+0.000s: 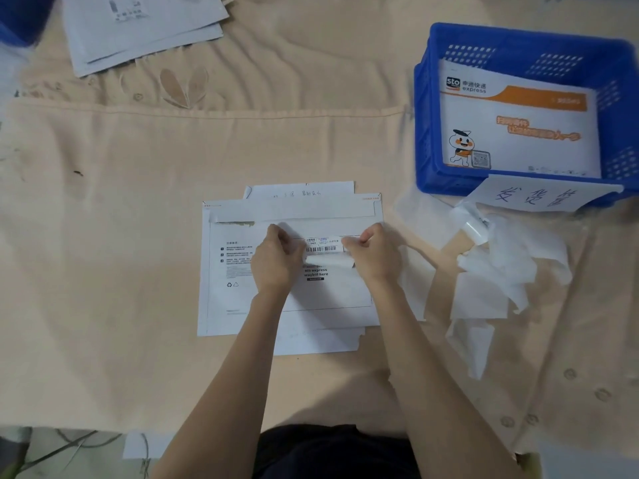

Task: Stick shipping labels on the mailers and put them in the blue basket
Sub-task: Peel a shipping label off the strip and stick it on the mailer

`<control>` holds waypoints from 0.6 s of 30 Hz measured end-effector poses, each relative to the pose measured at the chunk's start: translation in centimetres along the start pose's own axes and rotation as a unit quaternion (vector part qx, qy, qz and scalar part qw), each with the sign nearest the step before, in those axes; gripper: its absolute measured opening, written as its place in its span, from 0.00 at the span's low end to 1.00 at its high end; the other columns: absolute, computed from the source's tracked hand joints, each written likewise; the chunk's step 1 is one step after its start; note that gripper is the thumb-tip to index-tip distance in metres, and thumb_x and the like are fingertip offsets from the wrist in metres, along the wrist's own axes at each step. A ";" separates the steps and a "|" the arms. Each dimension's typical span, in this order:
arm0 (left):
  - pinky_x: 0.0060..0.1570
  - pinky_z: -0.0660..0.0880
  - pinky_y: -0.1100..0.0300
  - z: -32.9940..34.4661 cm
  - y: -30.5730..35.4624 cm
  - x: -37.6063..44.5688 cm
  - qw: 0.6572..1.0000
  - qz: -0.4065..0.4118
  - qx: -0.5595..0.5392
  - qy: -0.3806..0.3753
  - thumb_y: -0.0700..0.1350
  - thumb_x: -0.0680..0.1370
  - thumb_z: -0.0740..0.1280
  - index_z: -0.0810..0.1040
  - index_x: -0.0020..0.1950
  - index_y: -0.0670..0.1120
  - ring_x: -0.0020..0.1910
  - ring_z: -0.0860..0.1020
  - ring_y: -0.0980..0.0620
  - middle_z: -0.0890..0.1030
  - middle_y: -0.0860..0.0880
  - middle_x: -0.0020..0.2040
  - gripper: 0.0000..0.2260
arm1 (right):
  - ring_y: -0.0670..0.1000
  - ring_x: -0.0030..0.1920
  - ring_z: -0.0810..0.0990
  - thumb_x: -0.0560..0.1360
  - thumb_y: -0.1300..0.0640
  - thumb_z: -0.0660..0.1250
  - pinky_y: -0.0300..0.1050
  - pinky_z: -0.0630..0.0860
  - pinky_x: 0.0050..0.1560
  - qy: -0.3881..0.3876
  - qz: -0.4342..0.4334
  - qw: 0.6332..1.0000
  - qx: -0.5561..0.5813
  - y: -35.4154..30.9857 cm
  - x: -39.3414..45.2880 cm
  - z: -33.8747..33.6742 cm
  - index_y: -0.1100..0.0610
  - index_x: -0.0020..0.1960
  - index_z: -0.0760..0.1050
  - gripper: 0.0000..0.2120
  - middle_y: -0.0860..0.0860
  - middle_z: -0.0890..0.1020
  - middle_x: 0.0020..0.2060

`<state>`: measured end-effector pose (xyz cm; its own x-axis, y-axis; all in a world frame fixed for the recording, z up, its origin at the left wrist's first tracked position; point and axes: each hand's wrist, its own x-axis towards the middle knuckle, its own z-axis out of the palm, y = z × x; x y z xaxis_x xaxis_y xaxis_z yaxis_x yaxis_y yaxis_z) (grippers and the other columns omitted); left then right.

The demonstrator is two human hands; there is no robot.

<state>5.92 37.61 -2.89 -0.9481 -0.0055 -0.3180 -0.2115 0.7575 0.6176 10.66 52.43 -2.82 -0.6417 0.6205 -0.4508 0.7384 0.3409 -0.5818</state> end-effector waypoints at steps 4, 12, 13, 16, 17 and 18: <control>0.31 0.63 0.64 -0.8 -0.7 -0.1 0.994 0.066 -0.024 -0.081 0.37 0.69 0.68 0.69 0.45 0.48 0.35 0.70 0.52 0.71 0.51 0.37 0.11 | 0.53 0.45 0.77 0.65 0.45 0.75 0.46 0.71 0.47 -0.066 -0.024 0.994 -0.080 -0.4 -1.3 -0.9 0.53 0.48 0.67 0.22 0.48 0.79 0.46; 0.48 0.73 0.60 -0.5 -1.9 -1.9 0.985 0.116 0.012 -0.130 0.38 0.70 0.72 0.80 0.46 0.44 0.39 0.73 0.53 0.68 0.51 0.47 0.07 | 0.51 0.48 0.77 0.63 0.49 0.78 0.45 0.69 0.46 -0.142 -0.064 0.981 -0.111 -0.3 -3.5 -1.4 0.52 0.49 0.66 0.24 0.48 0.77 0.50; 0.49 0.74 0.57 -0.3 -1.9 -2.0 0.984 0.126 0.027 -0.125 0.40 0.69 0.73 0.80 0.48 0.44 0.42 0.74 0.51 0.69 0.49 0.48 0.09 | 0.51 0.48 0.77 0.63 0.49 0.78 0.45 0.69 0.45 -0.152 -0.062 0.980 -0.113 0.0 -3.8 -1.4 0.51 0.49 0.66 0.24 0.48 0.77 0.50; 0.50 0.73 0.51 -0.1 -1.9 -2.8 0.974 0.176 0.100 -0.104 0.43 0.67 0.74 0.77 0.56 0.46 0.49 0.74 0.47 0.70 0.47 0.54 0.18 | 0.50 0.45 0.77 0.62 0.50 0.78 0.43 0.67 0.42 -0.171 -0.061 0.978 -0.105 1.0 -4.7 -1.1 0.51 0.47 0.67 0.23 0.48 0.76 0.51; 0.50 0.72 0.52 -0.1 -2.0 -3.1 0.971 0.187 0.110 -0.099 0.44 0.66 0.74 0.76 0.59 0.47 0.51 0.73 0.47 0.70 0.47 0.56 0.21 | 0.50 0.44 0.76 0.62 0.50 0.78 0.43 0.67 0.41 -0.169 -0.064 0.979 -0.098 1.2 -4.9 -1.1 0.51 0.47 0.68 0.22 0.48 0.75 0.51; 0.51 0.71 0.52 -0.2 -2.2 -3.3 0.969 0.198 0.114 -0.096 0.44 0.66 0.75 0.75 0.61 0.47 0.53 0.73 0.47 0.69 0.47 0.57 0.24 | 0.49 0.44 0.75 0.62 0.50 0.79 0.42 0.67 0.41 -0.167 -0.069 0.979 -0.095 1.4 -5.0 -1.0 0.52 0.48 0.69 0.22 0.47 0.73 0.51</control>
<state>9.46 35.80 -3.07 -0.8781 0.4203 -0.2289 0.2395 0.7999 0.5502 15.12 50.55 -0.69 -0.7461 0.3044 -0.5922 0.6453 0.5497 -0.5304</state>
